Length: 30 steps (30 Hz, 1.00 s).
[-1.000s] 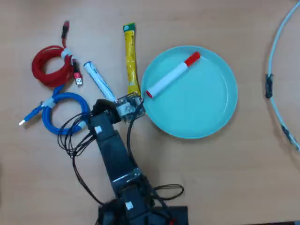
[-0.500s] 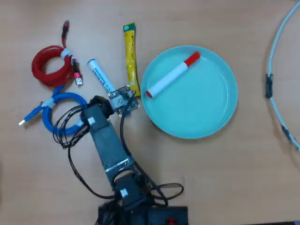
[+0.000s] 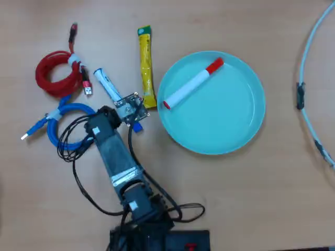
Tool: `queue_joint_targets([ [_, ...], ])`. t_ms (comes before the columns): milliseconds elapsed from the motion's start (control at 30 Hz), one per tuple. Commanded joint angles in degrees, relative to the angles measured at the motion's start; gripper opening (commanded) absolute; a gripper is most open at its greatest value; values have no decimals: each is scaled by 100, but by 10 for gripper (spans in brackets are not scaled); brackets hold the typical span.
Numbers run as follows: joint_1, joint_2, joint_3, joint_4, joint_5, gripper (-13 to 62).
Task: Pick up the blue pen and put it in the green bowl
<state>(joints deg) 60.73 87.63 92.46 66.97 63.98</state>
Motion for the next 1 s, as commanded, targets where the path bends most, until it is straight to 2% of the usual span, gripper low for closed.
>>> queue_joint_targets([
  [0,-62,9,-457,-387,149,225],
  [433,-105,-448,-738,-809,299,224],
  [733,237,-519,-1248,-747,-193,223],
  [967,501,-1099,-1547,-826,-229,223],
])
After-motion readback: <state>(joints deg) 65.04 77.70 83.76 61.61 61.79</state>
